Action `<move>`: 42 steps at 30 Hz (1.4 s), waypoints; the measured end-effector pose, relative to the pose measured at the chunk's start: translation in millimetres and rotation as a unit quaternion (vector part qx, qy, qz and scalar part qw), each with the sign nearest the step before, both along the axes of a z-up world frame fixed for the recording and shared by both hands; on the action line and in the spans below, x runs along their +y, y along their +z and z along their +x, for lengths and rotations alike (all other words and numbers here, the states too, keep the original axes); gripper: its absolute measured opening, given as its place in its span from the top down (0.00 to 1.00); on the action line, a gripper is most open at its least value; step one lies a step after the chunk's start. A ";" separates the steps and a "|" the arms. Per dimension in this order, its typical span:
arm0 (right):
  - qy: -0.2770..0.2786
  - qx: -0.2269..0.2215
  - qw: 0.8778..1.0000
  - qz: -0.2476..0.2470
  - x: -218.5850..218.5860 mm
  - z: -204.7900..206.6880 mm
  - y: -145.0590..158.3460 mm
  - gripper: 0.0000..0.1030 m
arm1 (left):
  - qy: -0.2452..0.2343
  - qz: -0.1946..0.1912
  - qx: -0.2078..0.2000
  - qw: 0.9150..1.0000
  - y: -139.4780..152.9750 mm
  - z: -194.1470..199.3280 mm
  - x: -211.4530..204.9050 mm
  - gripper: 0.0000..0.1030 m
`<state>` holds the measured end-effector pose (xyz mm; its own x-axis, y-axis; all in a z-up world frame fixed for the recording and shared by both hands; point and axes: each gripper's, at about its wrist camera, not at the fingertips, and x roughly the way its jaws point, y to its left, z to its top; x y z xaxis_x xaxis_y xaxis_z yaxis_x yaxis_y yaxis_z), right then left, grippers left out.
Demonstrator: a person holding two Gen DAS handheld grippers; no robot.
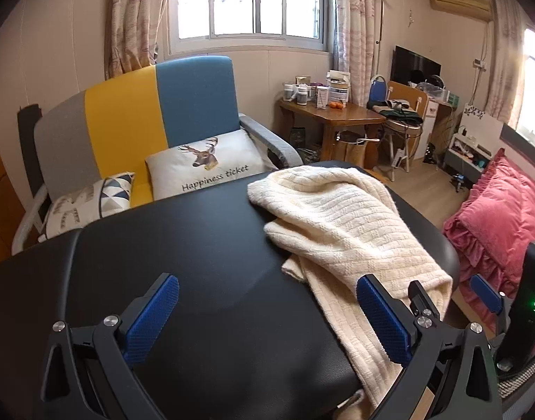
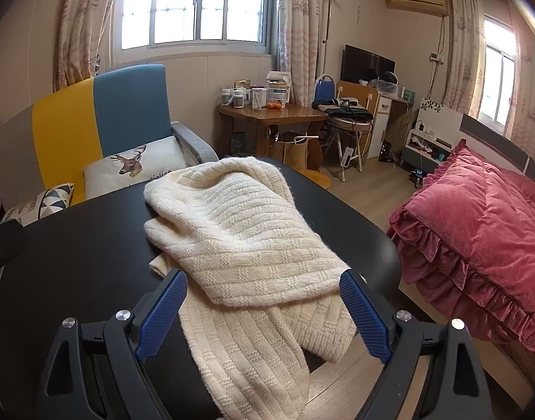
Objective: Fold clothes
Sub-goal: 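Move both grippers toward the bunched cream sweater on the ottoman, then grasp the sweater edge with the right gripper and lift it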
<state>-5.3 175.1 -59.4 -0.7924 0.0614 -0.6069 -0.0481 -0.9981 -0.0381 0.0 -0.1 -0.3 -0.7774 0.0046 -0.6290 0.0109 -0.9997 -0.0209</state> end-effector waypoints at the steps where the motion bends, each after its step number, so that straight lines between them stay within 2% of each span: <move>1: 0.001 -0.001 1.000 0.000 0.0 0.1 0.1 0.12 | -0.001 0.004 -0.002 1.000 -1.4 -0.2 -0.5 0.00; 12: 0.009 -0.008 1.000 -0.002 -1.8 -0.1 -0.5 0.12 | -0.006 0.049 -0.019 0.999 -14.4 -1.8 -13.7 0.00; 16: 0.016 -0.013 1.000 0.013 -11.7 -2.6 -3.8 0.12 | -0.030 0.055 -0.031 0.998 -23.7 -1.0 -17.7 0.00; 22: 0.026 -0.010 0.999 0.019 -20.2 -1.7 1.0 0.12 | -0.048 0.126 -0.071 0.988 -49.9 -4.0 -43.5 0.00; 27: 0.041 -0.012 0.999 0.019 -30.7 -2.2 -0.3 0.12 | -0.037 0.128 -0.069 0.989 -55.3 2.0 -52.7 0.00; 30: 0.058 -0.021 0.998 0.000 -31.2 -3.4 -2.3 0.12 | -0.028 0.125 -0.052 0.990 -55.3 10.1 -57.6 0.00; 33: 0.100 -0.046 0.993 -0.052 -28.8 -7.5 -6.6 0.12 | -0.036 0.147 -0.070 0.986 -60.1 11.0 -68.1 0.00; 34: 0.126 -0.061 0.986 -0.092 -25.4 -9.8 -9.9 0.12 | -0.034 0.154 -0.076 0.984 -62.3 11.3 -72.4 0.00; 36: 0.178 -0.094 0.962 -0.182 -15.7 -13.9 -18.0 0.12 | -0.035 0.167 -0.094 0.981 -68.5 11.0 -81.5 0.00; 37: 0.203 -0.109 0.947 -0.225 -9.7 -15.6 -22.6 0.12 | -0.036 0.175 -0.105 0.978 -73.1 10.7 -86.7 0.00; 40: 0.253 -0.156 0.887 -0.353 11.8 -25.4 -38.6 0.12 | -0.044 0.193 -0.131 0.971 -85.9 13.1 -102.0 0.00; 41: 0.259 -0.168 0.877 -0.367 15.0 -29.9 -41.9 0.12 | -0.050 0.204 -0.136 0.968 -89.7 15.3 -107.6 0.00; 42: 0.263 -0.170 0.880 -0.358 15.8 -34.7 -41.2 0.12 | -0.059 0.223 -0.140 0.963 -92.8 18.6 -114.4 0.00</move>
